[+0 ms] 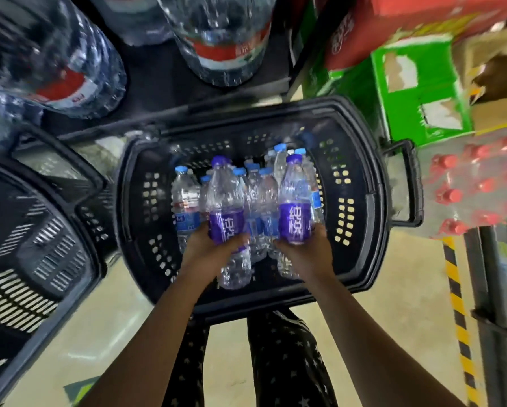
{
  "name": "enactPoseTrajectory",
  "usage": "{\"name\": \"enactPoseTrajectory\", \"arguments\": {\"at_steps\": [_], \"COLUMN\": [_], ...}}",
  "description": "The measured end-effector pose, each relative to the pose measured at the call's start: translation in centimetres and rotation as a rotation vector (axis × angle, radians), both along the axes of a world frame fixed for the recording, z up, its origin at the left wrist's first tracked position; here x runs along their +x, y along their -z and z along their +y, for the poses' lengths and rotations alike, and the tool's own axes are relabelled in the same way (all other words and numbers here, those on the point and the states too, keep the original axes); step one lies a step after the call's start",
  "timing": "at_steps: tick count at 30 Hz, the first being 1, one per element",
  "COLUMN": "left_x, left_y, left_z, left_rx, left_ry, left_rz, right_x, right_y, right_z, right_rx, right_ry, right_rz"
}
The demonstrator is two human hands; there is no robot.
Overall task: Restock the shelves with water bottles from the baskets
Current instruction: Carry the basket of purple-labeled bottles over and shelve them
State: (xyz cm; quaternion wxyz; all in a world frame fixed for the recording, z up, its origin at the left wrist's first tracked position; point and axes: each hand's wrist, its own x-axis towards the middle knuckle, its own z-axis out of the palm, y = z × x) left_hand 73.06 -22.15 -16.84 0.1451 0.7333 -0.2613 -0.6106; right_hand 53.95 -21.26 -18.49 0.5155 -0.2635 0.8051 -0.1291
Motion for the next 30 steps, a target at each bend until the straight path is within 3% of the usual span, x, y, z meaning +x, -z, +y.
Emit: {"name": "enactPoseTrajectory", "arguments": {"at_steps": [7, 19, 26, 30], "left_x": [3.4, 10.0, 11.0, 11.7], "left_y": [-11.4, -28.6, -32.1, -32.1], "left_z": [-2.5, -10.5, -18.9, -24.0], "left_rx": [-0.104, -0.434, -0.67, -0.799], "left_ry": [-0.026, 0.016, -0.064, -0.116], "left_rz": [-0.002, -0.085, -0.007, -0.002], "right_x": [1.3, 6.4, 10.6, 13.5], "right_y": [-10.3, -29.2, -31.7, -31.1], "right_z": [-0.8, -12.8, -20.4, -24.8], "right_rx": [-0.152, -0.599, -0.778, -0.892], "right_ry": [0.006, -0.135, -0.158, -0.165], "right_rz": [-0.136, -0.205, -0.26, -0.187]}}
